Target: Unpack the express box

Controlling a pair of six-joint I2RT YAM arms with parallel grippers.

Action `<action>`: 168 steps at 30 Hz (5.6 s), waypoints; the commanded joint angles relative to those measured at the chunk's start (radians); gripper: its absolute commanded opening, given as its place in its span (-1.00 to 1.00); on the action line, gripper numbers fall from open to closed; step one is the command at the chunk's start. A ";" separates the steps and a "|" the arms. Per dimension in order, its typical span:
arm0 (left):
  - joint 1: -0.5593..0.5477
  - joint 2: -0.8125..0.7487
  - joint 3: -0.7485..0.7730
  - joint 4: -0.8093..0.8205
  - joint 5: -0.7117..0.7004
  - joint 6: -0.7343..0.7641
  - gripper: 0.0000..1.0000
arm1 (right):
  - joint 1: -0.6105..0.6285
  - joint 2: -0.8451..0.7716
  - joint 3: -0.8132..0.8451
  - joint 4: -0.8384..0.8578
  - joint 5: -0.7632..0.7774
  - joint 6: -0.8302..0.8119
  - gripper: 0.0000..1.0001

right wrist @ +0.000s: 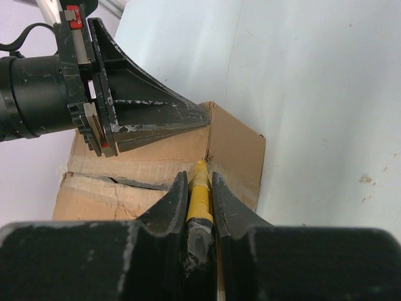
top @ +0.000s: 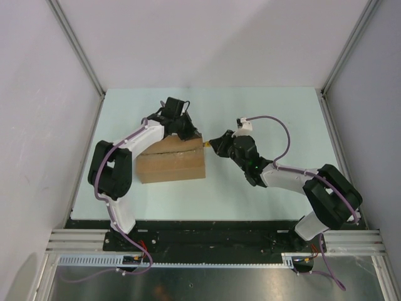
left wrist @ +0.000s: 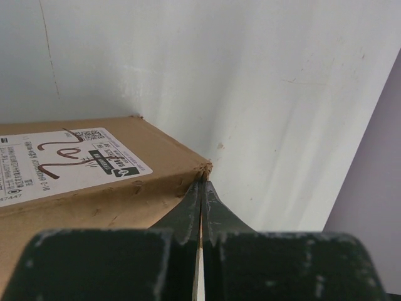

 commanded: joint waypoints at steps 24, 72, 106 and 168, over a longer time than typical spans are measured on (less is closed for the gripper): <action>0.013 0.101 -0.201 -0.207 -0.027 -0.074 -1.00 | 0.179 -0.145 -0.065 -0.167 -0.093 0.034 -1.00; 0.049 -0.542 -0.195 -0.186 -0.172 0.234 0.66 | -0.102 -0.050 0.117 -0.126 -0.096 -0.264 -1.00; 0.200 -0.990 -0.615 -0.356 -0.108 0.125 0.73 | -0.155 0.288 0.390 -0.106 -0.467 -0.302 -1.00; 0.463 -0.564 -0.501 0.089 0.209 0.526 0.88 | 0.068 -0.129 0.331 -0.571 -0.306 -0.612 -1.00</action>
